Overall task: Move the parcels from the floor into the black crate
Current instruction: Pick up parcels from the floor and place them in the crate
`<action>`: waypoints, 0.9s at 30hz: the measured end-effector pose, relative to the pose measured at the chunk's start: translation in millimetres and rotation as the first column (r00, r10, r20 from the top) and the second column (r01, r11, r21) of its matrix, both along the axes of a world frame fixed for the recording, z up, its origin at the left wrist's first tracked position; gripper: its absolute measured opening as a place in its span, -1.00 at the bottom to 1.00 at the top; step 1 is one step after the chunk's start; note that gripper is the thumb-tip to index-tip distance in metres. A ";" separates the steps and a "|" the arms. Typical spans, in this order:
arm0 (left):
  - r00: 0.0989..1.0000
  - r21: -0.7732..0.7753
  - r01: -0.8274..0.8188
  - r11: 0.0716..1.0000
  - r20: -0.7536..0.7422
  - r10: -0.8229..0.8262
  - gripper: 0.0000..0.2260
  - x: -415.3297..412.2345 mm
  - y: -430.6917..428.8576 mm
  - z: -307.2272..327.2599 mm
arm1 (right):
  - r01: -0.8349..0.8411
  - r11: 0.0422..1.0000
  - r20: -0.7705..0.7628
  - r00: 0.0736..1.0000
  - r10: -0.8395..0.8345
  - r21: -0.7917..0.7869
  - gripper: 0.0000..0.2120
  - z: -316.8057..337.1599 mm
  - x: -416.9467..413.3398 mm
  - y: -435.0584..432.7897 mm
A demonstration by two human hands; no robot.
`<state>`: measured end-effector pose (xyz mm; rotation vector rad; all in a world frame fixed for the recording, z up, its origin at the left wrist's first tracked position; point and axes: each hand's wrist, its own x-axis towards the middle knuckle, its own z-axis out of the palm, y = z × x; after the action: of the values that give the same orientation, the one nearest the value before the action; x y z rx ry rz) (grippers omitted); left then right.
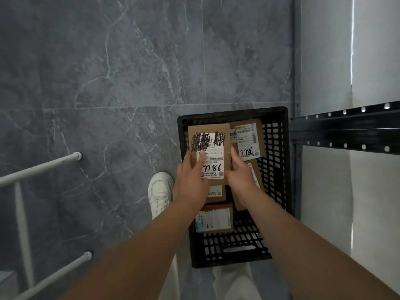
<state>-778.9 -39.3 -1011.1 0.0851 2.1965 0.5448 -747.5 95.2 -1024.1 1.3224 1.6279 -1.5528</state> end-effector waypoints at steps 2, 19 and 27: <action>0.996 -0.078 0.021 0.997 -0.088 -0.028 -0.36 2.1 4.2 -2.3 | -0.059 0.998 -0.003 0.998 0.059 -0.008 -0.25 -1.4 -0.3 1.8; 0.981 -0.166 0.145 0.975 -0.105 -0.164 -0.38 -23.3 45.1 92.2 | -0.279 0.941 0.001 0.959 0.284 0.194 -0.41 123.6 -35.1 43.1; 0.930 -0.108 0.185 0.977 -0.303 -0.210 -0.44 -60.8 98.2 250.8 | -0.319 0.871 -0.102 0.919 0.380 0.374 -0.44 293.4 -62.0 108.1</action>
<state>-839.8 58.9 -760.3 0.3707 2.4782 0.3486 -809.5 203.3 -730.7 0.9936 2.1958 -1.2193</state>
